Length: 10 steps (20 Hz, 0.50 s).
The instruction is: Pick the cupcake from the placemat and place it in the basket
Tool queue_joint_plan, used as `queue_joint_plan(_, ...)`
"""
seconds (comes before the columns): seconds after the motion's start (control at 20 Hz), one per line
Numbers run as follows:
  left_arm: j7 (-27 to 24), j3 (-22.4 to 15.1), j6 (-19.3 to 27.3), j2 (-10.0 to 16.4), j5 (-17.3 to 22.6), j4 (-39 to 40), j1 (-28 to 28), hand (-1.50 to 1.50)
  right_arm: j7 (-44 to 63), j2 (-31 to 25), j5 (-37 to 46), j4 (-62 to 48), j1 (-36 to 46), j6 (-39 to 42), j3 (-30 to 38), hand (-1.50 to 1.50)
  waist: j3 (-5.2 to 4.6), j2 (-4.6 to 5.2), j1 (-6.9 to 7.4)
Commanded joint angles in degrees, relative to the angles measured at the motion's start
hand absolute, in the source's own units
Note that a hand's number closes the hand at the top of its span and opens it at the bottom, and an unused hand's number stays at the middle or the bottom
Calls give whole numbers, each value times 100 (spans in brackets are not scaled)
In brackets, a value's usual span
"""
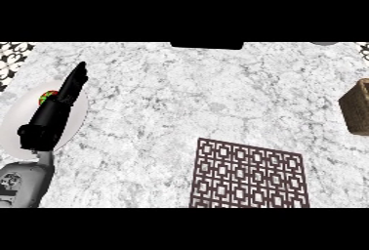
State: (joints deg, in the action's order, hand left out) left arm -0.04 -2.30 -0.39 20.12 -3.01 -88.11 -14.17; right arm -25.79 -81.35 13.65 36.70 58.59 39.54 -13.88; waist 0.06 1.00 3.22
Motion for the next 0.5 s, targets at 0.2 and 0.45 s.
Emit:
queue_joint_plan(0.2, -56, -29, 17, -27, -121, -30, 196, 0, -734, 190, -5, -415, 319, 997, -65, -150, -6, -35, -46)
queue_joint_plan(0.45, -111, 83, -86, -22, 27, 96, 61, 0, -7, 508, -883, -1127, 830, 1234, 582, -150, -13, -24, -26)
